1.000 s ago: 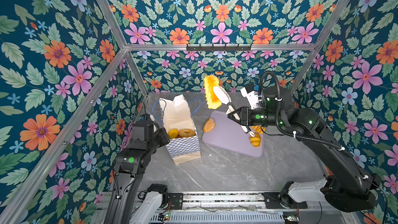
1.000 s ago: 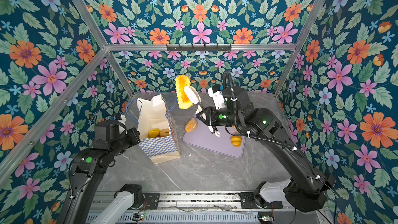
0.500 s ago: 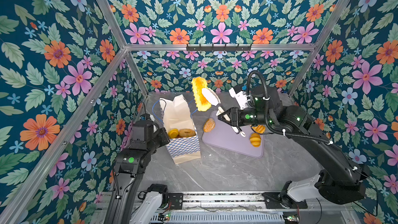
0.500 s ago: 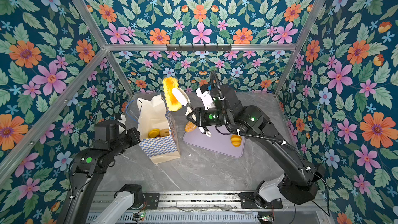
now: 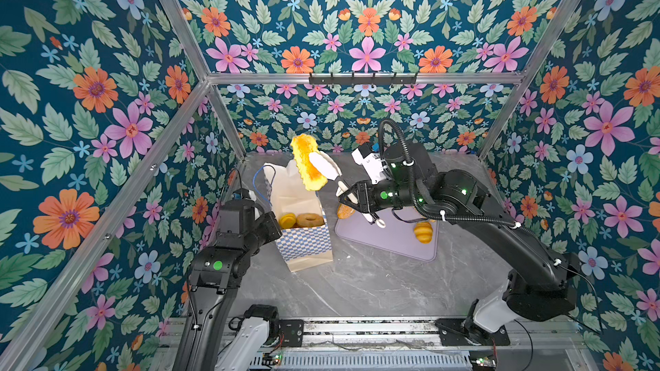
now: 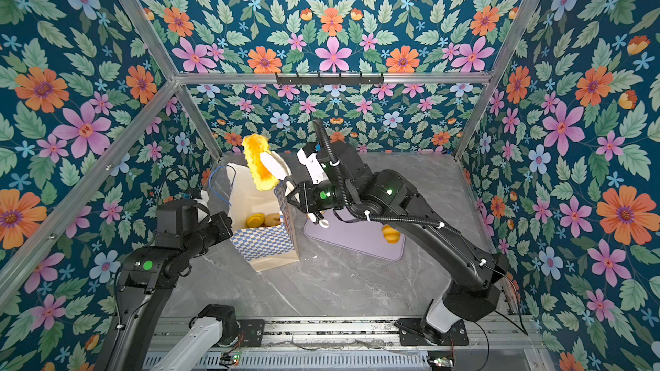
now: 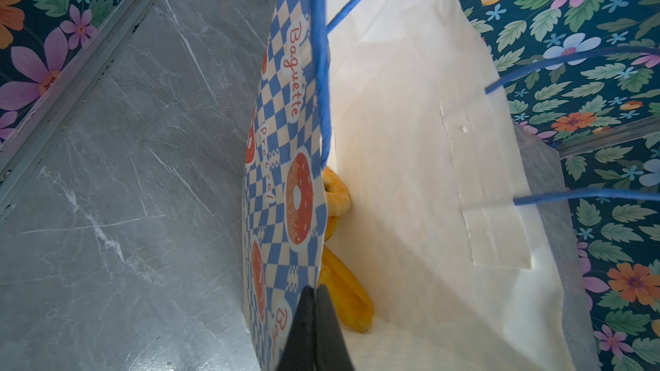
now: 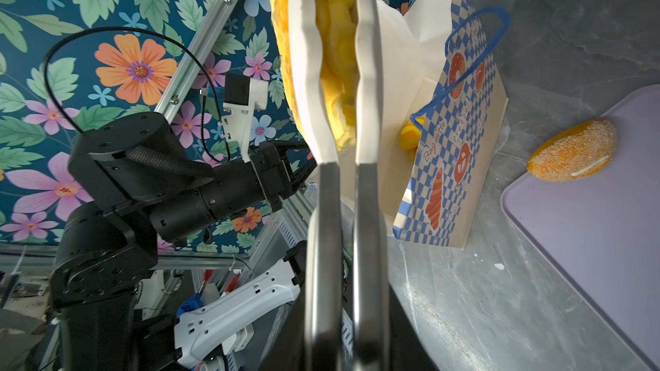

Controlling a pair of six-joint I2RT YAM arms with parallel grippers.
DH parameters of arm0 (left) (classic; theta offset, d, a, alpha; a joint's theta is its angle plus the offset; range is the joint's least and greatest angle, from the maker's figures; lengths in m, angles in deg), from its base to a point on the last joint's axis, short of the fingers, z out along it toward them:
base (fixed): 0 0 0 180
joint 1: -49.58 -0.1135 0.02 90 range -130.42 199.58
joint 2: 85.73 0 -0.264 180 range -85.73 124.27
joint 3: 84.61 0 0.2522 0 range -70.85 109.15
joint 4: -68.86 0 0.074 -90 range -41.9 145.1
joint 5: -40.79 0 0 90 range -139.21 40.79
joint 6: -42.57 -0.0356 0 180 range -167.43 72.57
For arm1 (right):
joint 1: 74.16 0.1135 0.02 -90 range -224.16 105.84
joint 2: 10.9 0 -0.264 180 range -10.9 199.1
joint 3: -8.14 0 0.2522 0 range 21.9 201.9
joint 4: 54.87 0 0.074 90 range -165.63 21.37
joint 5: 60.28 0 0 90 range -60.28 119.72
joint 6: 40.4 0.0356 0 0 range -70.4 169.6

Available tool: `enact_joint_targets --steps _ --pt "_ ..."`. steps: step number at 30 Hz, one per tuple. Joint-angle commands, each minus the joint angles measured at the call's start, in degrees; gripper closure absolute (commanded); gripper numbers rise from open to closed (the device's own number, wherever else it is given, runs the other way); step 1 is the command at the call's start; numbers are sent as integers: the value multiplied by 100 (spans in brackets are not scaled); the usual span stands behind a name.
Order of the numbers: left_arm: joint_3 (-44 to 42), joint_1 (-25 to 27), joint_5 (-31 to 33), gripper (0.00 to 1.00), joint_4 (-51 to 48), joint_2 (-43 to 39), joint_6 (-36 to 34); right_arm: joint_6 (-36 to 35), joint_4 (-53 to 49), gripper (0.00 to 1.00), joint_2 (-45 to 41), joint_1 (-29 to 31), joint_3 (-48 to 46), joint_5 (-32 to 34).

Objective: Place the fake bread into the paper bag
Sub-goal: 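Lower the tongs into the bag and open them to drop the pastry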

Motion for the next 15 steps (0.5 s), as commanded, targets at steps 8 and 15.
enact_joint_targets --steps 8,15 --pt "-5 -9 7 96 72 -43 16 -341 -789 73 961 319 1182 710" --pt "14 -1 5 96 62 -61 16 -338 -1121 73 1420 388 1537 896"
